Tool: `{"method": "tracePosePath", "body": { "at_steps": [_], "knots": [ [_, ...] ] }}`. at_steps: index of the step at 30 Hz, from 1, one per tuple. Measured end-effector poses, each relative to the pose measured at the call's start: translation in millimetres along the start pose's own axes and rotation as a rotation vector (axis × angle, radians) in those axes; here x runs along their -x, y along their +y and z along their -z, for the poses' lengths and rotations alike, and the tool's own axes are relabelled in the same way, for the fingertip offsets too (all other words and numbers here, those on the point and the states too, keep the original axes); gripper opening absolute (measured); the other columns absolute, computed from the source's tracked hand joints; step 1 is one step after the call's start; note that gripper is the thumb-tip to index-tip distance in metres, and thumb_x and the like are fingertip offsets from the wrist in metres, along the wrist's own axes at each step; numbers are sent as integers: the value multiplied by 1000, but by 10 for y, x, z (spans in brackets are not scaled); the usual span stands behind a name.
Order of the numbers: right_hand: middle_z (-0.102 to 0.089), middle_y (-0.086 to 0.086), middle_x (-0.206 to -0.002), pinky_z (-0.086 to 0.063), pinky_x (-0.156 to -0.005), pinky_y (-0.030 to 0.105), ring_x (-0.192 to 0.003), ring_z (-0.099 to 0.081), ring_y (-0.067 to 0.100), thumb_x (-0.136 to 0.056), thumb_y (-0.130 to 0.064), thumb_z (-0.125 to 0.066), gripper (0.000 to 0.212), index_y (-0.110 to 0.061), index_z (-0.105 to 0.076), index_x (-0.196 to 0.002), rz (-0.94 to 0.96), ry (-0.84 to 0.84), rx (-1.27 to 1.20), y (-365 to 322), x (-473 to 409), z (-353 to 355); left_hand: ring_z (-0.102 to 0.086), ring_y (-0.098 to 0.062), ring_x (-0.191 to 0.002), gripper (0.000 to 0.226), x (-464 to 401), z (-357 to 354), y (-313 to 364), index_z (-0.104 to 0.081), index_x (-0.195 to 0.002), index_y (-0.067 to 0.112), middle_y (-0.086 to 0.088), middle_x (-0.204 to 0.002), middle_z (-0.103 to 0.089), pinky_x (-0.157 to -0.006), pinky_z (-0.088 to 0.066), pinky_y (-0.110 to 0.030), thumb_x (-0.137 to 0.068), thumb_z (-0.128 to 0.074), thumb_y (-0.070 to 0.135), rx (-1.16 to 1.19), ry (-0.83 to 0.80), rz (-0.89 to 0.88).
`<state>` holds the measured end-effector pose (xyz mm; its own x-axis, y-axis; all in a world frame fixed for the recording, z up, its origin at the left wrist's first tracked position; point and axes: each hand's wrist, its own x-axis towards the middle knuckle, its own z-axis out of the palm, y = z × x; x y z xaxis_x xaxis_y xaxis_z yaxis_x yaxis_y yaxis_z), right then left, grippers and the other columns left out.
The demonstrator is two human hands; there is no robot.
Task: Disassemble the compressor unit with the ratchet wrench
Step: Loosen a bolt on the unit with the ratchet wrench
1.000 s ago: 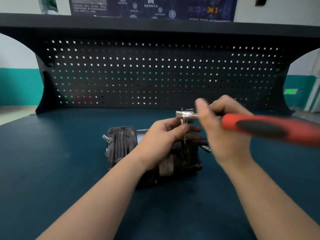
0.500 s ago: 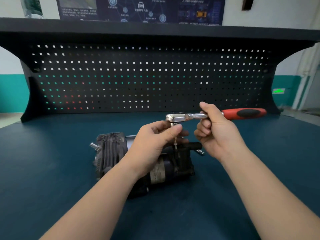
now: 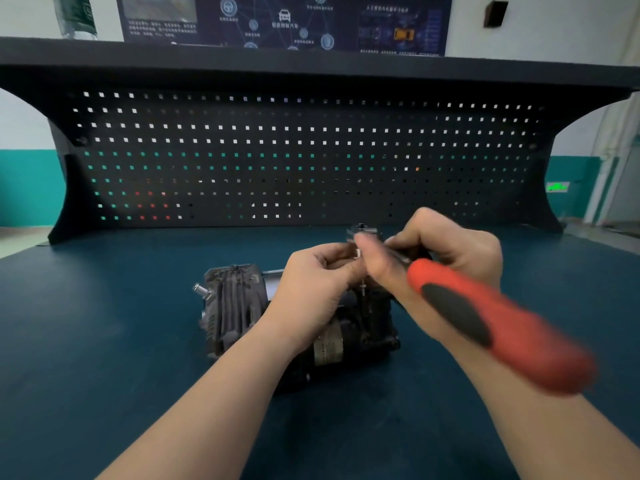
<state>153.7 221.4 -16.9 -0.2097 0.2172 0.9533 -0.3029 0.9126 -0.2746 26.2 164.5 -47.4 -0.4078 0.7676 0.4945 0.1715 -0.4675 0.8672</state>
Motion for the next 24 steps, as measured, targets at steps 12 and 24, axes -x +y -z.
{"method": "tracePosePath", "body": {
  "at_steps": [12, 24],
  "knots": [
    [-43, -4, -41, -25, -41, 18, -33, -33, 6, -90, -16, -59, 29, -15, -50, -63, -860, 187, -815, 515, -180, 93, -69, -28, -91, 29, -40, 53, 12, -64, -104, 12, -10, -100, -72, -80, -54, -30, -82, -58, 30, 171, -179, 126],
    [-46, 8, -50, -33, -46, 20, -46, -39, 11, -88, -25, -64, 41, -4, -48, -56, 20, 7, 108, 53, -63, 23, -66, -9, -67, 9, -20, -8, -23, -72, -77, 15, 1, -73, -72, -62, -50, -19, -82, -67, 9, -32, -2, -48]
  ]
}}
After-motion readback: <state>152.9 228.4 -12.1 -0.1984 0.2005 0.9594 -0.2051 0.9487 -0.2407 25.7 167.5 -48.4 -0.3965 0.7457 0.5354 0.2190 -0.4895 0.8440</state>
